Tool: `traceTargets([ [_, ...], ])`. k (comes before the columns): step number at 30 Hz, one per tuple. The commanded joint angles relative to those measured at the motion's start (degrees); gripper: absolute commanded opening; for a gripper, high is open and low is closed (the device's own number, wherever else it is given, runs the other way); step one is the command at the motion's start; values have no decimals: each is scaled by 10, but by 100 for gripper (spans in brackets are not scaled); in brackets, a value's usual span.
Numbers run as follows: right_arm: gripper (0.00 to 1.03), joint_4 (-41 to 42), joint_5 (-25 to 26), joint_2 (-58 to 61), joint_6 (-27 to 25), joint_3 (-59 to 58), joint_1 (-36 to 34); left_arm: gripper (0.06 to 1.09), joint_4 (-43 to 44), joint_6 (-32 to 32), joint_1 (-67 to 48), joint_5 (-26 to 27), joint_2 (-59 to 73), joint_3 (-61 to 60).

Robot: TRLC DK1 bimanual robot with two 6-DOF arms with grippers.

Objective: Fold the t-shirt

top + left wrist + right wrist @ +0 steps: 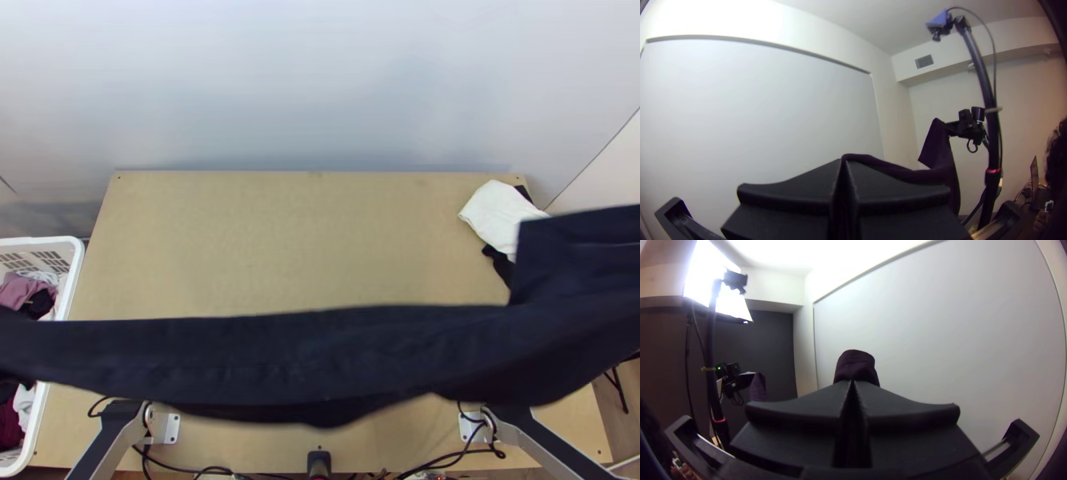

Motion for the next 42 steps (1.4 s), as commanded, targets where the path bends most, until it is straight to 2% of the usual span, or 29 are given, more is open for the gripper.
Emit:
traceTargets([
  [1, 3, 22, -21, -44, 3, -231, -16, 10, -1, 121, 5, 0, -77, -269],
  [6, 3, 107, -15, -25, -70, -480, -21, 10, 49, 248, 48, -2, -84, -528],
  [9, 3, 174, -15, 62, -127, -577, -42, 10, 122, 300, 52, -7, -29, -654],
  [11, 3, 224, -15, 140, -152, -607, -45, 10, 149, 305, 41, -20, 47, -694],
  [14, 3, 246, -16, 297, -176, -603, -45, 10, 192, 336, 15, -38, 170, -729],
  [16, 3, 253, -16, 365, -200, -596, -42, 10, 261, 338, -10, -101, 242, -743],
  [19, 3, 292, -5, 432, -200, -583, -42, 10, 288, 333, -12, -117, 305, -707],
  [29, 3, 281, 61, 618, -215, -381, -68, 10, 289, 336, -18, -234, 562, -504],
  [37, 3, 266, 95, 663, -186, -283, -91, 10, 262, 342, -13, -251, 627, -371],
  [42, 3, 192, 95, 714, -189, -215, -71, 10, 222, 362, -18, -252, 700, -315],
])
